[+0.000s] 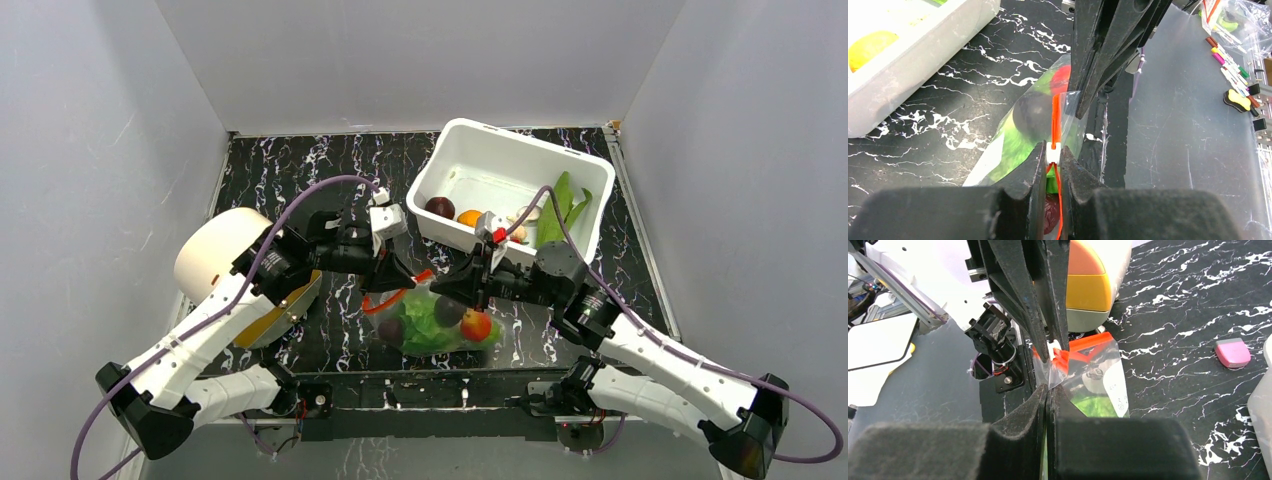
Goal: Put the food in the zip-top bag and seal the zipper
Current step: Zip the zipper food storage bag at the center of the board.
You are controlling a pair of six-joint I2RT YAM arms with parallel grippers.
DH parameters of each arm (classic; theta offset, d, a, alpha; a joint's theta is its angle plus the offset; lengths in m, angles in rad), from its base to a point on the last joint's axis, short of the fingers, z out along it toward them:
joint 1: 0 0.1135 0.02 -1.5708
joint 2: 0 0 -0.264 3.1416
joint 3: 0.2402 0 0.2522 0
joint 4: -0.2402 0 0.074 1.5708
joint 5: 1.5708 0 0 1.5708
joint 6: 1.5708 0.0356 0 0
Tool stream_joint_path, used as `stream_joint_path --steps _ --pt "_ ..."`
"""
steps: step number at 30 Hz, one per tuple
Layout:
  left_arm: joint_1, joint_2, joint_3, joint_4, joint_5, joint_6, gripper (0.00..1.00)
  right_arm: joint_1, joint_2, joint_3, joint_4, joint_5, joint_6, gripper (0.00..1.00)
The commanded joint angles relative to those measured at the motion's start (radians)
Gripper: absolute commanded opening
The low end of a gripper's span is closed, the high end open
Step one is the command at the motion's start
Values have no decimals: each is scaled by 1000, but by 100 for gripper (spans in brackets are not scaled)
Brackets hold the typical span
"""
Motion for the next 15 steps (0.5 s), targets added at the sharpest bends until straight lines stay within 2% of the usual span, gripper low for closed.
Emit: stream_joint_path --steps 1,7,15 --pt "6 -27 -9 -68 -20 23 0 -6 -61 6 135 -21 -40 0" --pt "6 -53 -39 -90 -22 31 0 -6 -113 18 53 59 -45 0" --pt "8 -109 -12 -246 -125 219 0 -6 -198 -35 13 124 33 0"
